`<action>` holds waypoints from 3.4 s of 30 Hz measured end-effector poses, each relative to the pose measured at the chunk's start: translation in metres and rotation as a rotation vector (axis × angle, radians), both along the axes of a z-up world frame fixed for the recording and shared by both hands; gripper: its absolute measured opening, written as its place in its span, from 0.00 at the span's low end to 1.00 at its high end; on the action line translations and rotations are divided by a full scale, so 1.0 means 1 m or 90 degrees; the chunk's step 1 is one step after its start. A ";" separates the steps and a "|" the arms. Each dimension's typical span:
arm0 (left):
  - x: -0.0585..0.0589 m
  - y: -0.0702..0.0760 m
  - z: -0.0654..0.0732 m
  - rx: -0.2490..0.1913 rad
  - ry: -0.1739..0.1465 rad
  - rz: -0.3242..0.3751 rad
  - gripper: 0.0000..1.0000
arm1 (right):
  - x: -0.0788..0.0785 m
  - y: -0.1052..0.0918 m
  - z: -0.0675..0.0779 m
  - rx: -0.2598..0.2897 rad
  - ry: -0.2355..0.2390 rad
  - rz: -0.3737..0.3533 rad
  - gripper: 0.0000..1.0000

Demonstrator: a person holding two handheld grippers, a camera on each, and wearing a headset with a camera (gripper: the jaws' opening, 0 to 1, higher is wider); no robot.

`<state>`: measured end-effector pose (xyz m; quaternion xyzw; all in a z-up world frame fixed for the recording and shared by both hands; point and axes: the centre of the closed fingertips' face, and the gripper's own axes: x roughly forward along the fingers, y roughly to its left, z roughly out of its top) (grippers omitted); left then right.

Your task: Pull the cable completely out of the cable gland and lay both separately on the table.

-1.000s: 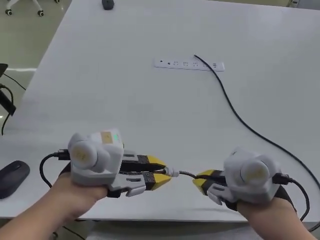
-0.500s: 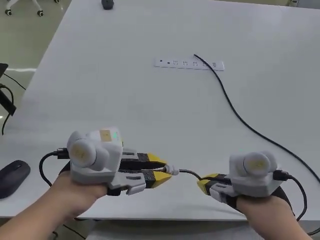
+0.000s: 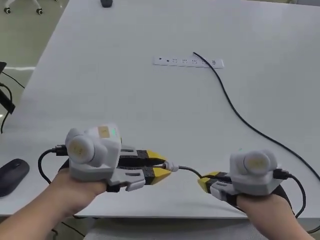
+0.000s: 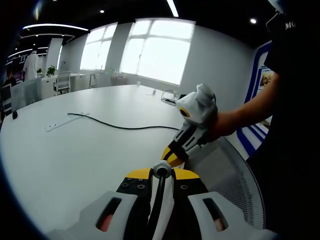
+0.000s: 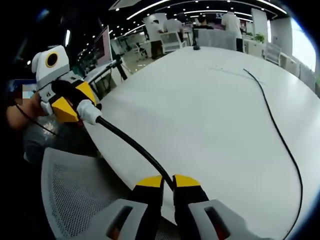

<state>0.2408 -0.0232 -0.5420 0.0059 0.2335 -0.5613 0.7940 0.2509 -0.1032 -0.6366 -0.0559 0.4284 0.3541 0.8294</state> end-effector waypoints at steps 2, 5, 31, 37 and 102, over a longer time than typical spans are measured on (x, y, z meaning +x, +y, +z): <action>0.000 0.000 0.000 0.000 0.001 0.001 0.16 | -0.001 0.000 0.001 -0.006 -0.005 0.011 0.03; 0.000 0.000 0.000 0.001 0.001 0.001 0.16 | -0.001 0.002 0.007 -0.007 -0.028 0.032 0.06; -0.002 0.001 0.000 0.010 0.004 -0.010 0.16 | -0.007 0.071 0.068 -0.031 -0.226 0.270 0.06; -0.003 -0.001 -0.001 0.013 0.003 -0.013 0.16 | -0.009 0.071 0.062 -0.059 -0.241 0.304 0.02; 0.006 0.006 0.004 -0.008 0.005 0.003 0.16 | -0.003 0.023 0.005 -0.027 -0.057 0.127 0.03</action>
